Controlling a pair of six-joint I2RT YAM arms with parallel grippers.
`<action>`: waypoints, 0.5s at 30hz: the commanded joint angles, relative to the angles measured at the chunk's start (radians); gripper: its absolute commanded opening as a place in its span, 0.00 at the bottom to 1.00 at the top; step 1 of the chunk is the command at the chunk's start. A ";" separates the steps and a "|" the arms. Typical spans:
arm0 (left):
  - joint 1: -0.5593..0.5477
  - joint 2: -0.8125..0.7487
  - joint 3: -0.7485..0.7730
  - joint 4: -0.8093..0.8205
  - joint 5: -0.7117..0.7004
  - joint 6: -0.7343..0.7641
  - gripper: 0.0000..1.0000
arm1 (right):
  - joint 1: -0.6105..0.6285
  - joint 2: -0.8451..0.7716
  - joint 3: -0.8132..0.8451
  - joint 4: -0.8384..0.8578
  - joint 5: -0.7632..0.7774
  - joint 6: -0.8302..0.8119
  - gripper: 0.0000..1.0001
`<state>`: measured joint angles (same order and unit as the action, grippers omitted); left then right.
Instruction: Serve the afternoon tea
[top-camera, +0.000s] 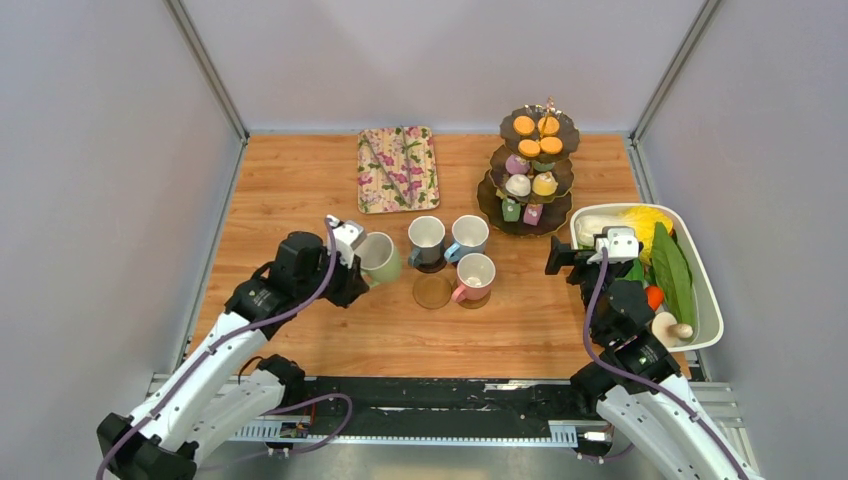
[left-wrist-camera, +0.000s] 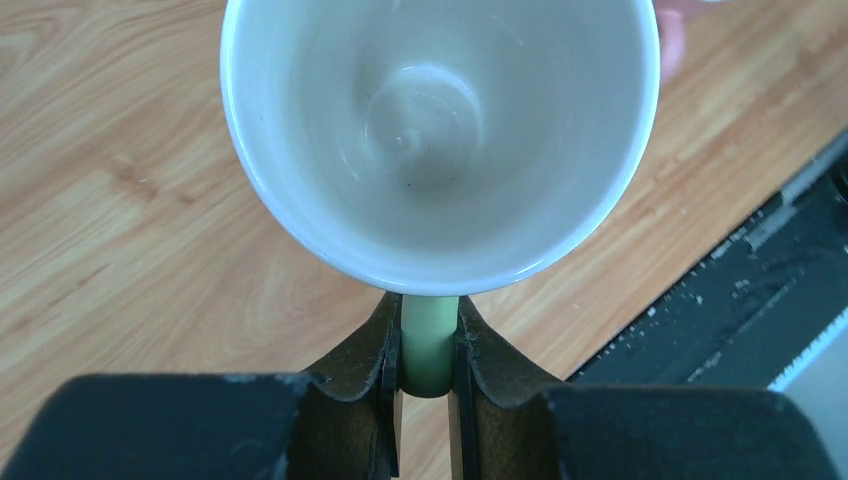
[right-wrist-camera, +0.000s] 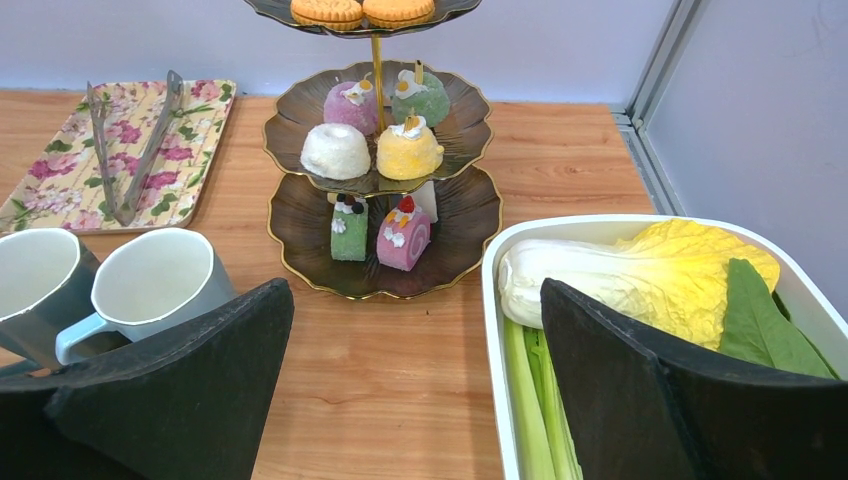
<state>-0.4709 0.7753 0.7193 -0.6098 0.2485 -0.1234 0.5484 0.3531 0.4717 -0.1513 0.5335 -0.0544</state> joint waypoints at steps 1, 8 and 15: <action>-0.121 -0.020 0.019 0.129 0.014 0.005 0.02 | -0.001 0.000 0.007 0.027 0.020 -0.007 1.00; -0.330 0.067 0.012 0.224 -0.216 -0.085 0.03 | -0.002 -0.004 0.007 0.024 0.035 -0.010 1.00; -0.501 0.226 0.010 0.369 -0.390 -0.175 0.11 | -0.002 -0.004 0.007 0.024 0.036 -0.012 1.00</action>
<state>-0.9134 0.9543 0.7185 -0.4507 -0.0151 -0.2298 0.5484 0.3527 0.4717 -0.1516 0.5522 -0.0547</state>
